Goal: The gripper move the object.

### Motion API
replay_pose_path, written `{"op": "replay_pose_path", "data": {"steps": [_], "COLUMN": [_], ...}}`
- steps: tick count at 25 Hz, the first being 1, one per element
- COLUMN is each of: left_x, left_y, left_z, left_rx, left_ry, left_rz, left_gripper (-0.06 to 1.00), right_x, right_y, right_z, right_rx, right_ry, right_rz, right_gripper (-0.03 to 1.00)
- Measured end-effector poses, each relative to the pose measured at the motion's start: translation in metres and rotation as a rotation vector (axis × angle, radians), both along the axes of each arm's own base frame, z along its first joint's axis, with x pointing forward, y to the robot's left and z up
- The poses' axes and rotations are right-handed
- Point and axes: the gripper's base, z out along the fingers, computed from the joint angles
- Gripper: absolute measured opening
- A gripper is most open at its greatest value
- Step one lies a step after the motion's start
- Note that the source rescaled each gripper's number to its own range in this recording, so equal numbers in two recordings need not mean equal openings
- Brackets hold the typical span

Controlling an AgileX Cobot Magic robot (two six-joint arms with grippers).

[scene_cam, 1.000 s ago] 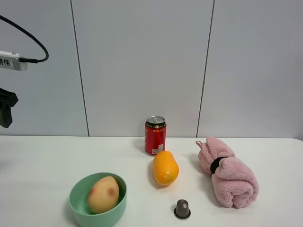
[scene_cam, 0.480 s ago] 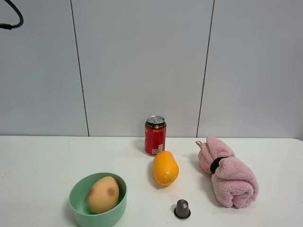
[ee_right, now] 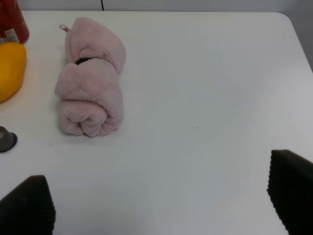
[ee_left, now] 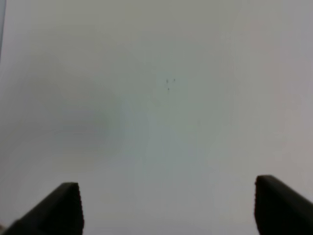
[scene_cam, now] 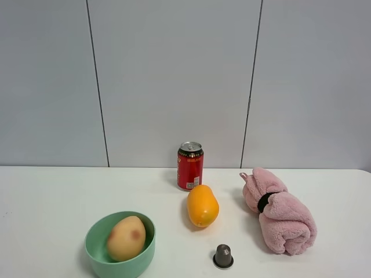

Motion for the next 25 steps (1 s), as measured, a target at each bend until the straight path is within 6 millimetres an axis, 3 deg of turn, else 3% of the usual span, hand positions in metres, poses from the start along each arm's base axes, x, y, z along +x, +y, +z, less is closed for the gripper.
{"op": "replay_pose_path", "data": {"steps": [9,18,25], "left_x": [-0.064,-0.101,-0.139], "left_y": [0.001,0.003,0.0], "left_z": [-0.002,0.001,0.01], "left_rx": [-0.057,-0.048,-0.092], "left_ry": [-0.129,-0.162,-0.306], "left_rz": [0.083,0.114,0.108], "left_gripper": [0.95,0.96,0.96], "right_x": [0.0,0.0,0.0], "right_y": [0.0,0.0,0.0], "right_z": [0.0,0.0,0.0], "right_rx": [0.0,0.0,0.0], "right_ry": [0.0,0.0,0.0], "right_rz": [0.0,0.0,0.0], "right_gripper": [1.0,1.0,1.0]}}
